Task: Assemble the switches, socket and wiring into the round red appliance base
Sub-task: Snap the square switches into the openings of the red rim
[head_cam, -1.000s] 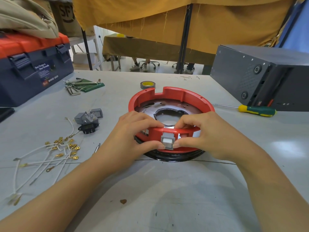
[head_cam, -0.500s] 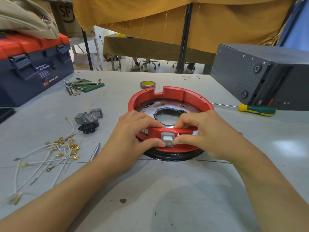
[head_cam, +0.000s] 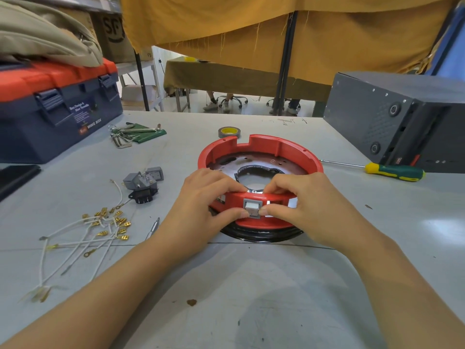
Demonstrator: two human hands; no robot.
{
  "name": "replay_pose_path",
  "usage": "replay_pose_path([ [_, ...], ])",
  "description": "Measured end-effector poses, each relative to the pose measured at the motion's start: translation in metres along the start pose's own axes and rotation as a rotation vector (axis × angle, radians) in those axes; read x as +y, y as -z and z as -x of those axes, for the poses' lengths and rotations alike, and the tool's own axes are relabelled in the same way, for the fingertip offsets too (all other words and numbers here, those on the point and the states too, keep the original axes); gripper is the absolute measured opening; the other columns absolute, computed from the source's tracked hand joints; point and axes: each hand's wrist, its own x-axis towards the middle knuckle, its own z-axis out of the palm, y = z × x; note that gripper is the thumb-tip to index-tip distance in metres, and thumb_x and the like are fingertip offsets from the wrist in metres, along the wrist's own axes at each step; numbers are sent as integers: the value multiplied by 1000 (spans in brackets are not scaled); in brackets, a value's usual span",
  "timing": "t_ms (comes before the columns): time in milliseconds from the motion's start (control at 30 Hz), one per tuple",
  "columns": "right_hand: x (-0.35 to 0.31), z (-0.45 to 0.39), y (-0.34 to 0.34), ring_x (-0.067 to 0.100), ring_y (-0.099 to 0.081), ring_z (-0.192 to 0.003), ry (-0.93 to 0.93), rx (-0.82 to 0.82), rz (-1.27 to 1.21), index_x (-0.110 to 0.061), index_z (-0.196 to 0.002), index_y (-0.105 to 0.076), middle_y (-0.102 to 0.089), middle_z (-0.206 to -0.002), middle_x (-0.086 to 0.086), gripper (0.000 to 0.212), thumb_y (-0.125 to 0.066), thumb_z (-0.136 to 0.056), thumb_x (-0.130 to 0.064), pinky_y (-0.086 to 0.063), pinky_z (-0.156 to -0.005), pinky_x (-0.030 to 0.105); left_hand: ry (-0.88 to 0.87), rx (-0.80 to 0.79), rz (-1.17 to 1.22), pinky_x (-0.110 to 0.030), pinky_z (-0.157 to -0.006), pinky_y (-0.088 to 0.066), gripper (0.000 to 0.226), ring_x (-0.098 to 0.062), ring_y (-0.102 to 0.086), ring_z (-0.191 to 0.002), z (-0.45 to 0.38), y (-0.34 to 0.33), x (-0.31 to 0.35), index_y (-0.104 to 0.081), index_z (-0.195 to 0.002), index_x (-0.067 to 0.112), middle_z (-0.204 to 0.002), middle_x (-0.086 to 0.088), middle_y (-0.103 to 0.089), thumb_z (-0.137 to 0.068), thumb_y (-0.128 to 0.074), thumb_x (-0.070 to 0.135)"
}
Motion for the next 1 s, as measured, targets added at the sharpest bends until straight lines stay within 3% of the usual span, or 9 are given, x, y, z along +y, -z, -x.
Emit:
replay_pose_path([
  [133,-1,-1,-8,-1,-55,-82,49,41,54,-34,-92,-64,-58,-79,-23,13,-63,-82,-41,-41,-68,13,15,-2,15,-30,-102,-35,31,-7,-48,-113,0,8,-5,-69,-112,21,-113,11,-62,-84,-65,33],
  [400,-11,-3,-12,-3,-52,-85,98,94,4,-25,-86,-68,-62,-74,-17,14,-58,-85,-36,-37,-73,9,78,13,130,-20,-88,-38,17,-10,-52,-99,-4,12,-9,-72,-100,21,-97,8,-66,-85,-66,26],
  [567,-14,-4,-15,9,-52,-75,91,132,41,-16,-84,-70,-65,-74,-7,13,-63,-85,-26,-38,-72,20,62,48,131,-21,-88,-38,14,-8,-52,-96,-4,8,-10,-73,-96,21,-94,10,-66,-85,-67,27],
  [667,-14,-4,-17,12,-55,-72,84,130,38,-15,-82,-69,-64,-72,-5,15,-60,-85,-27,-42,-70,30,57,56,112,-13,-87,-34,16,-4,-50,-95,-5,7,-10,-72,-95,21,-93,11,-65,-84,-64,30],
  [733,-13,-5,-16,12,-55,-73,76,122,14,-17,-82,-68,-64,-73,-6,16,-59,-86,-29,-42,-69,29,63,53,100,-10,-86,-33,17,-3,-48,-95,-6,6,-10,-72,-96,23,-92,13,-64,-85,-63,32],
  [900,-8,-2,-9,5,-51,-85,67,3,73,-28,-93,-62,-60,-83,-16,16,-60,-83,-39,-38,-74,14,27,-62,129,-28,-95,-38,21,-10,-51,-104,-5,13,-17,-68,-105,25,-102,13,-63,-84,-69,25],
  [1000,-7,-1,-10,9,-49,-84,70,-13,154,-28,-94,-56,-59,-85,-12,21,-66,-80,-40,-36,-81,20,8,-80,76,-30,-98,-36,32,-9,-49,-105,-4,13,-19,-65,-108,24,-105,14,-60,-78,-75,24],
])
